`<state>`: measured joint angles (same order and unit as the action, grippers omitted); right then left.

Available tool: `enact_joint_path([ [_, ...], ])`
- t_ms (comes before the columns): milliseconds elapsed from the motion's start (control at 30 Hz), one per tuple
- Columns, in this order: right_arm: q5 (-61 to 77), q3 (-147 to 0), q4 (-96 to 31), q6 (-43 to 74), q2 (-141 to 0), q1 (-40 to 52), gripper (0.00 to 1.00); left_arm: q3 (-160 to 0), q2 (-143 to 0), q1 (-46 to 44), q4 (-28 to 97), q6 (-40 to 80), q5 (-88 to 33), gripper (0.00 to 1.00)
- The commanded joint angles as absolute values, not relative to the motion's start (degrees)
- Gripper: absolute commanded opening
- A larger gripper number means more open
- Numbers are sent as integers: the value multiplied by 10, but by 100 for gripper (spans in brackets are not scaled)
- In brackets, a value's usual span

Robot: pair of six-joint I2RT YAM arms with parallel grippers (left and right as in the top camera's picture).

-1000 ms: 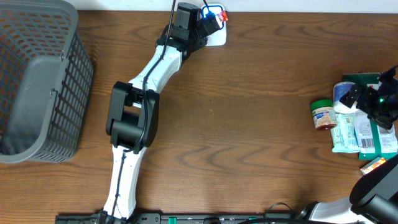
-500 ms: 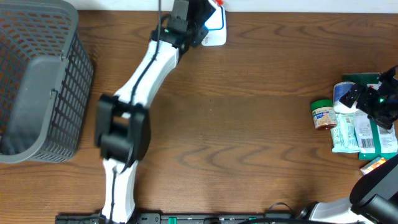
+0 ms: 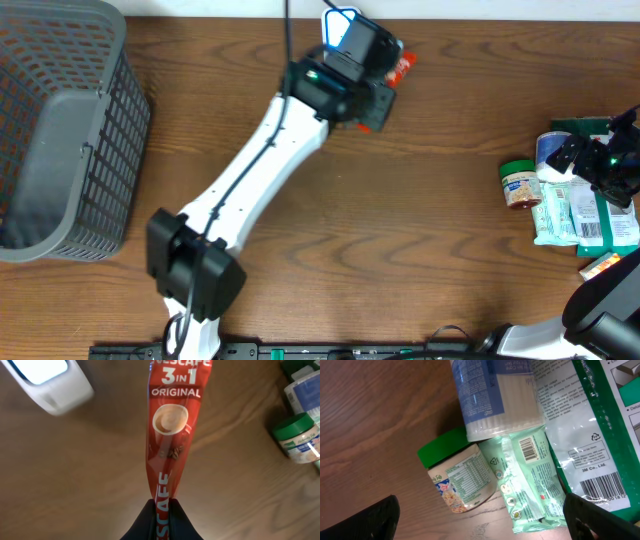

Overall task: Scan the item barcode
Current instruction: 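Carry the stick right and drop it beside the jar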

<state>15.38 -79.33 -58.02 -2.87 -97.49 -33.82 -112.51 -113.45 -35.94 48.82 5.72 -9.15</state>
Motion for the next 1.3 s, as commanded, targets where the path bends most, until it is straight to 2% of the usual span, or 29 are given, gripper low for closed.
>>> enact_joint_path([
  [0, 152, -794, -581, -22, -978, -348, 99, -1108, -1156, -396, 475, 174, -102, 7],
  [133, 152, -794, -581, -22, -978, -348, 99, -1105, -1192, -434, 444, 229, -126, 7],
  [400, 152, -794, -549, -22, -978, -348, 99, -1105, -1288, -489, 359, 291, -315, 8],
  [567, 153, -794, -546, -22, -978, -348, 99, -1105, -1336, -519, 309, 307, -322, 8],
  [633, 153, -794, -543, -22, -978, -348, 99, -1105, -1344, -528, 295, 304, -322, 42],
  [700, 153, -794, -544, -22, -978, -348, 99, -1105, -1344, -534, 286, 274, -322, 66],
  [733, 153, -794, -544, -22, -978, -348, 99, -1105, -1344, -537, 279, 254, -322, 72],
  [800, 153, -794, -544, -22, -978, -348, 99, -1105, -1342, -541, 272, 240, -322, 77],
  [900, 176, -794, -544, -21, -978, -348, 99, -1105, -1341, -543, 267, 240, -322, 78],
  [1100, 373, -794, -547, 20, -978, -348, 99, -1106, -1316, -518, 269, 240, -322, 78],
  [1233, 427, -794, -568, 86, -978, -348, 99, -1106, -1267, -488, 288, 240, -318, 78],
  [1267, 434, -794, -571, 94, -978, -348, 96, -1106, -1251, -480, 300, 236, -309, 78],
])
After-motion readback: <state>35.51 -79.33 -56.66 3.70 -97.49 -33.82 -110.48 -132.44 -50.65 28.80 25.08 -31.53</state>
